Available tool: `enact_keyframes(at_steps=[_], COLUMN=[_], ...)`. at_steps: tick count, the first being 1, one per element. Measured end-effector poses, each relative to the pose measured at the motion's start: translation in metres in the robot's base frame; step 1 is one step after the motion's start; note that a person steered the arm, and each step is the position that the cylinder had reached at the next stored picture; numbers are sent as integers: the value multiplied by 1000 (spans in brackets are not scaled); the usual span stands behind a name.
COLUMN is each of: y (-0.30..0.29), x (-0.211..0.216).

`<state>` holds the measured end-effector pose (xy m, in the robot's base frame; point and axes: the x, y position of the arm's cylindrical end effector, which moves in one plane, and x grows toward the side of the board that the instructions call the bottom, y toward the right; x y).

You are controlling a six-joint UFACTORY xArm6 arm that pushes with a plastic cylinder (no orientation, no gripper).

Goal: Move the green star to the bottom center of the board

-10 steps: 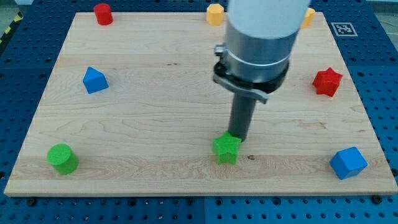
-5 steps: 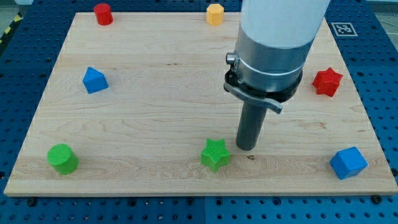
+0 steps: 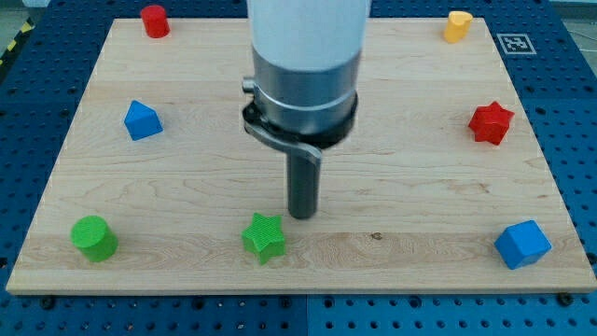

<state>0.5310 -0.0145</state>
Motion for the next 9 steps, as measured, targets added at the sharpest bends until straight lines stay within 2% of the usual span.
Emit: enact_keyframes(at_steps=[1, 2, 3, 5, 9], y=[-55, -84, -85, -51, -24], x=[-7, 20, 46, 54, 60])
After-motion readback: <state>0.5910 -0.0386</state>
